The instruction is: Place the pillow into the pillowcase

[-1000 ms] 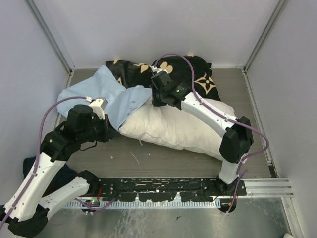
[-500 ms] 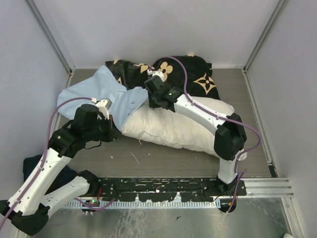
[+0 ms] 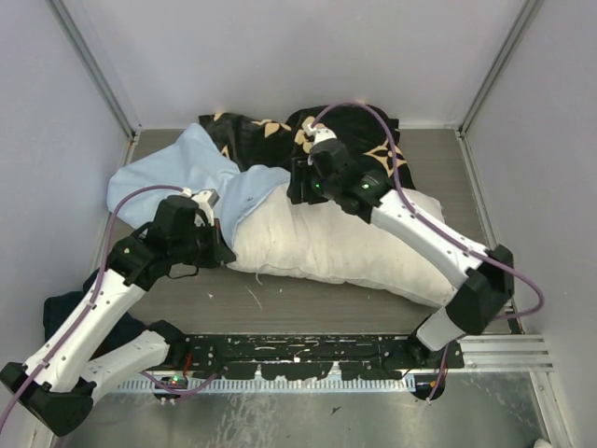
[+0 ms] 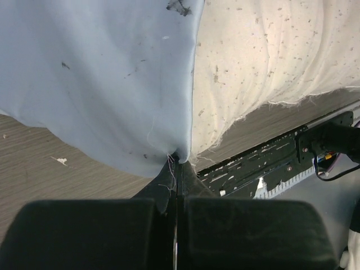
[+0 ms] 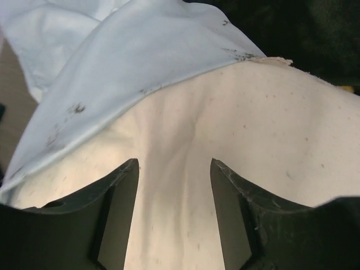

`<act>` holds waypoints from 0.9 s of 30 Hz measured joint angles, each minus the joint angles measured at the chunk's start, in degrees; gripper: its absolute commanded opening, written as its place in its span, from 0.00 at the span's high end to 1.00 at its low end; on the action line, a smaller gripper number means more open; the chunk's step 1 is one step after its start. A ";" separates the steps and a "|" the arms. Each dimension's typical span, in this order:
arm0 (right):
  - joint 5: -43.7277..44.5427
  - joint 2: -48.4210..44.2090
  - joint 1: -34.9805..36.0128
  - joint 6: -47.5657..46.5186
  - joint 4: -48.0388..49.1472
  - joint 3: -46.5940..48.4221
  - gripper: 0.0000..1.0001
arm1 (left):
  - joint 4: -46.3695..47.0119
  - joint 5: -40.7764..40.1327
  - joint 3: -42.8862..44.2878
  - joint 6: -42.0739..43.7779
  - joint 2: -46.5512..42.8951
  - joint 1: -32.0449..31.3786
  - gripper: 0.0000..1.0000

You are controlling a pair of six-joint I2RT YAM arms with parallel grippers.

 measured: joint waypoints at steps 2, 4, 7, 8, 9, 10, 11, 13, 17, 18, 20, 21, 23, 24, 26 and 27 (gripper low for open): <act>-2.62 -5.20 0.22 -0.87 -1.01 -1.79 0.38 | 0.04 -0.02 -0.13 -0.04 0.26 -0.15 1.00; -4.66 -9.66 1.42 -1.90 -2.08 -2.62 0.37 | 0.09 -0.02 -0.15 -0.04 0.31 -0.24 1.00; -7.13 -13.73 6.49 -3.21 -2.34 -3.98 0.34 | 0.22 -0.07 -0.15 -0.04 0.31 -0.24 1.00; -7.87 -14.34 7.96 -3.28 -2.21 -4.76 0.33 | 0.22 -0.09 -0.15 -0.02 0.31 -0.24 1.00; -9.05 -14.78 9.57 -3.37 -1.90 -6.08 0.33 | 0.24 -0.13 -0.15 -0.02 0.28 -0.24 1.00; -10.05 -14.80 11.02 -3.37 -1.92 -7.34 0.32 | 0.24 -0.17 -0.15 -0.02 0.28 -0.24 1.00; -10.71 -14.60 11.82 -3.39 -1.97 -8.37 0.31 | 0.22 -0.24 -0.15 -0.02 0.26 -0.24 1.00; -11.06 -13.20 12.70 -3.50 -1.99 -10.80 0.29 | 0.22 -0.35 -0.15 -0.04 0.20 -0.24 1.00; -10.21 -9.44 13.09 -4.00 -1.90 -12.87 0.24 | -0.11 -0.74 -0.15 -0.02 -0.20 -0.24 1.00; -9.92 -8.41 13.14 -4.33 -1.62 -12.87 0.23 | -0.15 -0.87 -0.13 -0.02 -0.33 -0.24 1.00; -9.35 -6.32 13.20 -4.81 -0.55 -12.79 0.23 | -0.17 -1.11 -0.13 -0.02 -0.68 -0.24 1.00; -9.05 -5.09 13.22 -5.01 -0.13 -12.57 0.23 | -0.20 -1.25 -0.13 -0.02 -0.83 -0.24 1.00; -8.48 -2.64 13.40 -5.18 0.85 -12.09 0.34 | -0.28 -1.42 -0.13 -0.02 -1.03 -0.24 1.00; -8.20 -1.29 13.51 -5.20 1.42 -11.78 0.48 | -0.44 -1.55 -0.11 -0.02 -1.07 -0.24 1.00; -7.74 1.53 13.66 -5.51 1.84 -10.88 0.82 | -0.85 -1.79 -0.11 -0.02 -1.09 -0.24 1.00; -7.58 3.06 13.68 -5.60 2.01 -10.27 0.97 | -1.03 -1.86 -0.11 -0.02 -1.09 -0.24 1.00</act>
